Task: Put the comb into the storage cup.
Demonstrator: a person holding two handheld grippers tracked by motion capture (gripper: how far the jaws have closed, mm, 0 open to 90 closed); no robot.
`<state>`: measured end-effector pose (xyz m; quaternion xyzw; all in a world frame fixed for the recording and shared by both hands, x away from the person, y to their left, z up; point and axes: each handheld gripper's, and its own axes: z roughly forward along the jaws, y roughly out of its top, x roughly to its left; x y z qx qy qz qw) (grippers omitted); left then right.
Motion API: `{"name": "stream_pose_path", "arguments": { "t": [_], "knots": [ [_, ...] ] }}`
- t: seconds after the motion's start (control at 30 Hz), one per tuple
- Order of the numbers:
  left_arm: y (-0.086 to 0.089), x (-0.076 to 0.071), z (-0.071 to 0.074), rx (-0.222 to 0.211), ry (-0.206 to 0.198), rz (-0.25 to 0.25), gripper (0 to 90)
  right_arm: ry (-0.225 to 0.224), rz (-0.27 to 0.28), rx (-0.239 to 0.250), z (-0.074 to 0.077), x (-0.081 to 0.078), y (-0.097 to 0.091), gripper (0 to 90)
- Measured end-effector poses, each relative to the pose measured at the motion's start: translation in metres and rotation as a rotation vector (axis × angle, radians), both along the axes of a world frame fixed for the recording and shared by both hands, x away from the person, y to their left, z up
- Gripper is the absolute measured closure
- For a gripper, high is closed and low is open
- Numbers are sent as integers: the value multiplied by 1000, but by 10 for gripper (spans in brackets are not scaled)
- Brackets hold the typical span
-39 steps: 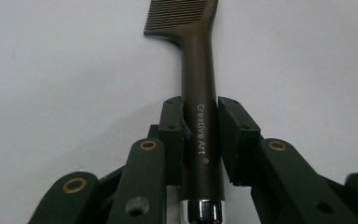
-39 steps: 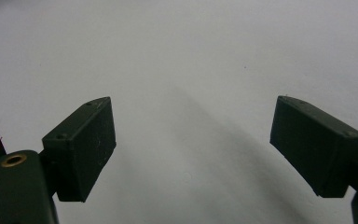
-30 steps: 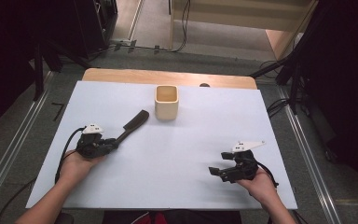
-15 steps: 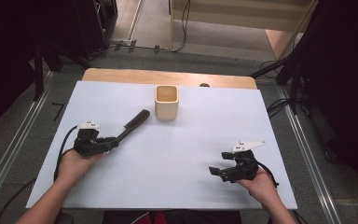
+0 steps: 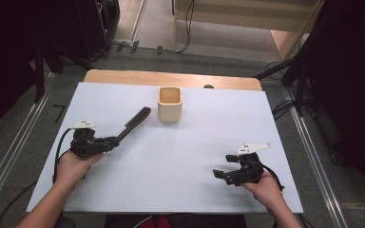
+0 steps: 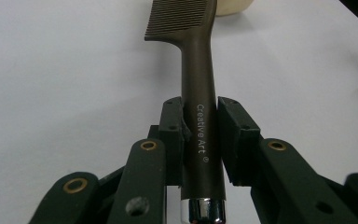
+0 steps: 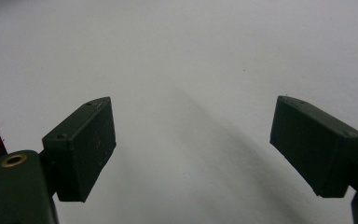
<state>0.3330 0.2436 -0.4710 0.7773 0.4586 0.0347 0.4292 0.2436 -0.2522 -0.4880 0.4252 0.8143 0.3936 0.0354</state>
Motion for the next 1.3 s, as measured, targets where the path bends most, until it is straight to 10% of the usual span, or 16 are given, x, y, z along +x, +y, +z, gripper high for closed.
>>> {"name": "stream_pose_path", "arguments": {
  "t": [0.77, 1.3],
  "knots": [
    [-4, -11, 26, -97, -75, 36, 737, -13, 0, 17, 2, 0, 2, 124],
    [-21, -14, 64, -138, -121, -31, 737, -7, -13, 14, 2, 0, 1, 124]
  ]
}}
